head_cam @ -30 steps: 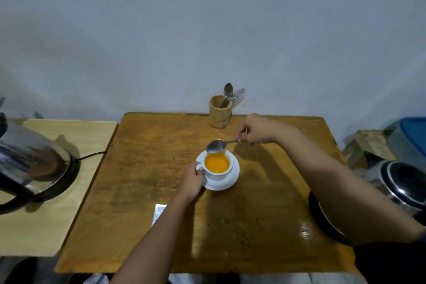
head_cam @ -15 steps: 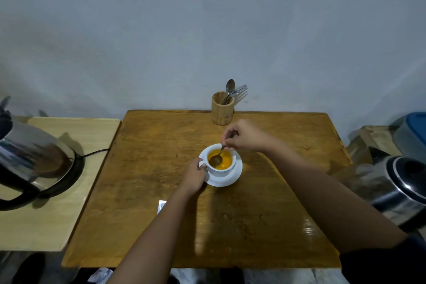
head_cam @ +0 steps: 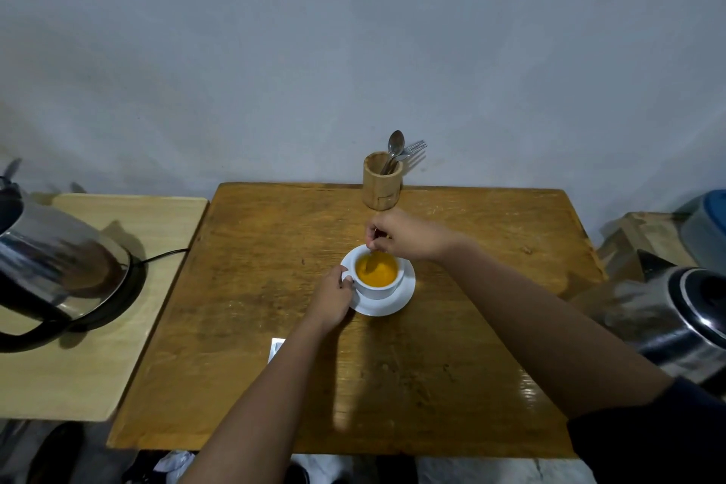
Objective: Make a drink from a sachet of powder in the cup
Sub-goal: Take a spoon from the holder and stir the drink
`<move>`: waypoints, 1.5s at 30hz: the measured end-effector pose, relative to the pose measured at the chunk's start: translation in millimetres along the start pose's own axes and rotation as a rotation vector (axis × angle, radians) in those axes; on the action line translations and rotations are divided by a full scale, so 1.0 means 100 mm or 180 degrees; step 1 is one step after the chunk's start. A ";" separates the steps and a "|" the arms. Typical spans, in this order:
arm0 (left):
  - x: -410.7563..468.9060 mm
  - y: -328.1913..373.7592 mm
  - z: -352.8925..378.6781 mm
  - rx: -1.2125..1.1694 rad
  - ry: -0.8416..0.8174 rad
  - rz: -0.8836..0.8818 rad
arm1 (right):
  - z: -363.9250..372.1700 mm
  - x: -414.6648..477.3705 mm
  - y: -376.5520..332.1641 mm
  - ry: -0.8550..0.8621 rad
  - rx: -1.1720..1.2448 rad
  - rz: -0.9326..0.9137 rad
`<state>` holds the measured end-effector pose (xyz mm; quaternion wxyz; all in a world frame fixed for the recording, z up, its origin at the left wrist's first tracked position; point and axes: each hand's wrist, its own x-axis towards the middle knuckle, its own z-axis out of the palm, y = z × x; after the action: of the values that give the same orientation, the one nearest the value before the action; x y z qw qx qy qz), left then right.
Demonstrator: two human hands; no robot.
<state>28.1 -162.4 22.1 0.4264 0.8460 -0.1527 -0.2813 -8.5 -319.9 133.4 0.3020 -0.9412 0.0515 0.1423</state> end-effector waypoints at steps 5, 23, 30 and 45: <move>-0.01 0.02 0.00 0.0050 -0.0004 0.0003 | -0.06 0.02 -0.01 -0.0098 -0.0093 0.0117; 0.00 -0.01 0.05 -0.0056 0.0142 0.0031 | 0.24 0.00 0.13 0.1456 0.1507 0.0837; -0.01 0.00 0.05 -0.0033 0.0122 0.0043 | 0.20 -0.08 0.01 0.1123 0.0239 0.0292; -0.01 0.00 0.04 0.0030 0.0107 0.0096 | 0.21 -0.19 0.03 0.0531 0.0489 -0.0088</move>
<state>24.8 -164.6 20.6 0.4291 0.8502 -0.1596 -0.2599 -31.9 -310.4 121.2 0.3698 -0.9245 0.0743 0.0549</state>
